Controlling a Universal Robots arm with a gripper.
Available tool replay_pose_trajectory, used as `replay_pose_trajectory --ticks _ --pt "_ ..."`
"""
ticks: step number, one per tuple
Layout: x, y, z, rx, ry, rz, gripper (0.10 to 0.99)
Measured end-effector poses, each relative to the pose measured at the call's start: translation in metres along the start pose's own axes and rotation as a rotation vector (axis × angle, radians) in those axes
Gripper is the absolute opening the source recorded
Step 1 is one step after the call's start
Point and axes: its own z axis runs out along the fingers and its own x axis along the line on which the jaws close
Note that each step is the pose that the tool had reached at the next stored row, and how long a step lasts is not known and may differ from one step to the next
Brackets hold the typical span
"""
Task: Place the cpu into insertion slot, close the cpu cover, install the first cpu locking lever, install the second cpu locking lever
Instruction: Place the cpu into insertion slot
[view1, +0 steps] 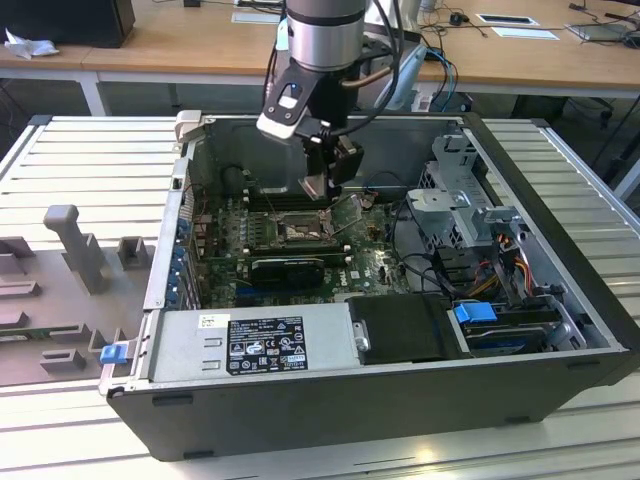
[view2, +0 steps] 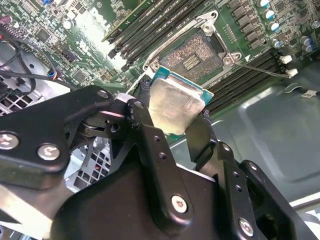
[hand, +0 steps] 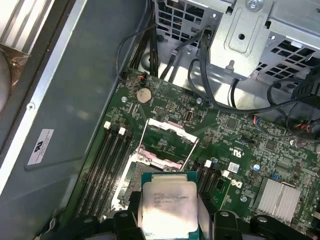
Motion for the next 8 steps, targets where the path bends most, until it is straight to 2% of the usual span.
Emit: replay_pose_trajectory --ticks 4,8 --pt "-0.0001 -0.0007 0.0077 0.001 -0.0026 0.030 0.529" --pt "0.0001 -0.0012 0.0088 0.000 -0.0035 0.042 0.529"
